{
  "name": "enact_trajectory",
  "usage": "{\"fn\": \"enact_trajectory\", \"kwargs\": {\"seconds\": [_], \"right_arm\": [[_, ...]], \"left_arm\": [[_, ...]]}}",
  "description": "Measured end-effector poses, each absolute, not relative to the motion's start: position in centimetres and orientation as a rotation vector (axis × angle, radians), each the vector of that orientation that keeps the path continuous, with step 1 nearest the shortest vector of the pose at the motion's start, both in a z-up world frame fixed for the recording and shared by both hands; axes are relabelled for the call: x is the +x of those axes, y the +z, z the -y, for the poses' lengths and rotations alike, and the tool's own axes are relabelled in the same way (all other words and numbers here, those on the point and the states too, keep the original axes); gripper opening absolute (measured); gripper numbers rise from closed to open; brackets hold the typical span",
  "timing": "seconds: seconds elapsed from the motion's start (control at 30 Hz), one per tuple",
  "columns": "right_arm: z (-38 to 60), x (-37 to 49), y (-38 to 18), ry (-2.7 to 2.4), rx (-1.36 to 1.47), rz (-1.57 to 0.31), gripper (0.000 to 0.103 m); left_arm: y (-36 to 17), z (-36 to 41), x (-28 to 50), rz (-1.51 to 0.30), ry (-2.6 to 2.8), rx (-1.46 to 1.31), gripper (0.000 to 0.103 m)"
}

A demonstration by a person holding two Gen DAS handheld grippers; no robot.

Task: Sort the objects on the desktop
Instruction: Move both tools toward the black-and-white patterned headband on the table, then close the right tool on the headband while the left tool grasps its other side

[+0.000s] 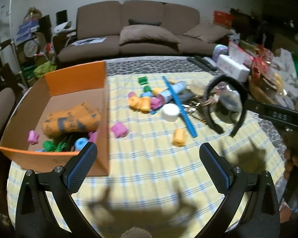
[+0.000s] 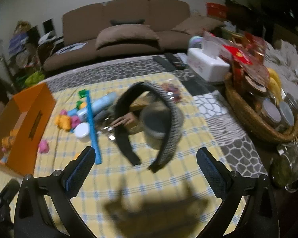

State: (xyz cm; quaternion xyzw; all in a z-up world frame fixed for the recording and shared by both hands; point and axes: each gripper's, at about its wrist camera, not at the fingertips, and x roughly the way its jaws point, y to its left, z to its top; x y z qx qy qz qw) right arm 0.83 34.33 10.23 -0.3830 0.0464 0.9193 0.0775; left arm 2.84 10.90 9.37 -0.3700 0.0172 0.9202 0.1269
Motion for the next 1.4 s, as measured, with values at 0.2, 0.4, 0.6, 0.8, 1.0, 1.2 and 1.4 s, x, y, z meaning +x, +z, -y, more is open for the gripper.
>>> {"fn": "enact_trajectory", "kwargs": {"seconds": [0.2,0.4,0.6,0.8,1.0,1.2,1.4], "right_arm": [[-38.0,-0.2,10.1,2.713,-1.121,-0.228,0.103],[-40.6,-2.2,9.8,2.703,-1.103,-0.278,0.1],[-42.4,-3.9,9.1,2.716,-1.144,-0.386,0.084],[-43.4,-4.5,7.9,2.701,-1.227,-0.499,0.075],[-43.2,-4.5,7.6,2.706,-1.263,-0.521,0.075],[-42.8,-4.8,7.3,2.713,-1.295,-0.512,0.073],[-42.8,-5.0,6.8,2.708,-1.321,-0.536,0.073]], "left_arm": [[9.6,-13.5,0.9,-0.054,2.634,-1.06,0.103],[11.1,-17.4,-4.1,-0.117,2.599,-0.999,0.103],[11.2,-22.8,-9.8,-0.204,2.52,-0.999,0.1],[9.3,-26.6,-12.3,-0.293,2.402,-1.033,0.094],[7.2,-29.1,-12.9,-0.423,2.371,-1.039,0.094],[6.3,-30.2,-14.6,-0.423,2.359,-1.076,0.086],[5.8,-31.1,-16.0,-0.47,2.378,-1.088,0.085]]}}
